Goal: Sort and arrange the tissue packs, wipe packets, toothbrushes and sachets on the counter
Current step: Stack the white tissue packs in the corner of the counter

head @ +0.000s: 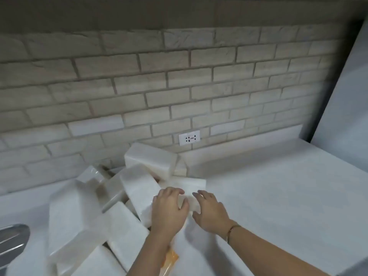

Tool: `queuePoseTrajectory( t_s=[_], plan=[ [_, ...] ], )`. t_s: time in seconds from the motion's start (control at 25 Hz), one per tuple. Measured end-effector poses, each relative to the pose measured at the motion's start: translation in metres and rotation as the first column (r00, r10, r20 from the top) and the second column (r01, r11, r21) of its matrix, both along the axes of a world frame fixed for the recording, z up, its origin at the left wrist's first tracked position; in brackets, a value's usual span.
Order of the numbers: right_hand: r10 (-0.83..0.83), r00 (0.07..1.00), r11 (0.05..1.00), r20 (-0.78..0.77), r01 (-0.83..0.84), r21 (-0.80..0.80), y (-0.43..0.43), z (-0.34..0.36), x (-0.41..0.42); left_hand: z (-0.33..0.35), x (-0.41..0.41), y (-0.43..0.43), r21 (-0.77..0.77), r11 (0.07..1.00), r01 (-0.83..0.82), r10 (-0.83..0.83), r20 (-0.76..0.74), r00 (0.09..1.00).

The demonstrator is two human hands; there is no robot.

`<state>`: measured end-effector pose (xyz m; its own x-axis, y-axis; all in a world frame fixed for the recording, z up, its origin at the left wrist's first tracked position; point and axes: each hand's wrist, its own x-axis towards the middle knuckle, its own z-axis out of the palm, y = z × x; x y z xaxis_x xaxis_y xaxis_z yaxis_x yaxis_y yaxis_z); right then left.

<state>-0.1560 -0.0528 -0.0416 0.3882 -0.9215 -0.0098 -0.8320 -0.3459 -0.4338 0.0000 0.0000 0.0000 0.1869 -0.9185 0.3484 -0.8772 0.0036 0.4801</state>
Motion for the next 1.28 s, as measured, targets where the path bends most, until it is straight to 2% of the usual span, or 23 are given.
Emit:
queuePoseTrajectory(
  t_s=[0.08,0.12,0.24,0.36,0.48,0.6,0.8,0.96,1.28],
  plan=[
    [0.02,0.994,1.0,-0.103,-0.02,0.008,-0.01,-0.011,0.012,-0.009,-0.002,0.002,-0.003,0.998,0.057,-0.057,0.053,0.997],
    [0.026,0.985,1.0,-0.168,-0.023,0.02,-0.016,-0.019,0.016,-0.016,-0.004,0.004,0.006,0.996,0.089,-0.089,0.035,0.995],
    [0.022,0.965,1.0,-0.262,-0.018,0.015,-0.028,-0.031,0.022,-0.035,-0.009,0.007,0.109,0.987,0.121,-0.103,-0.159,0.982],
    [0.021,0.963,0.997,-0.267,-0.04,-0.066,-0.03,-0.039,0.011,-0.047,-0.015,-0.002,0.215,0.972,0.09,-0.002,-0.376,0.927],
    [0.037,0.963,0.992,-0.266,-0.068,-0.107,-0.029,-0.051,-0.011,-0.056,-0.023,-0.016,0.222,0.975,0.024,0.083,-0.459,0.884],
    [0.023,0.972,0.992,-0.234,-0.052,-0.117,-0.032,-0.064,-0.04,-0.06,-0.036,-0.031,0.216,0.975,-0.046,0.142,-0.45,0.882],
    [-0.043,0.979,0.984,-0.201,0.007,-0.176,-0.049,-0.077,-0.115,-0.07,-0.082,-0.061,0.192,0.961,-0.198,0.239,-0.226,0.944],
    [-0.136,0.984,0.973,-0.117,0.11,-0.202,-0.078,-0.079,-0.188,-0.082,-0.149,-0.093,0.235,0.972,-0.024,0.111,-0.363,0.925],
    [-0.34,0.94,0.923,-0.04,0.325,-0.206,-0.148,-0.083,-0.33,-0.085,-0.293,-0.171,0.249,0.954,0.167,-0.039,-0.45,0.892]
  ],
)
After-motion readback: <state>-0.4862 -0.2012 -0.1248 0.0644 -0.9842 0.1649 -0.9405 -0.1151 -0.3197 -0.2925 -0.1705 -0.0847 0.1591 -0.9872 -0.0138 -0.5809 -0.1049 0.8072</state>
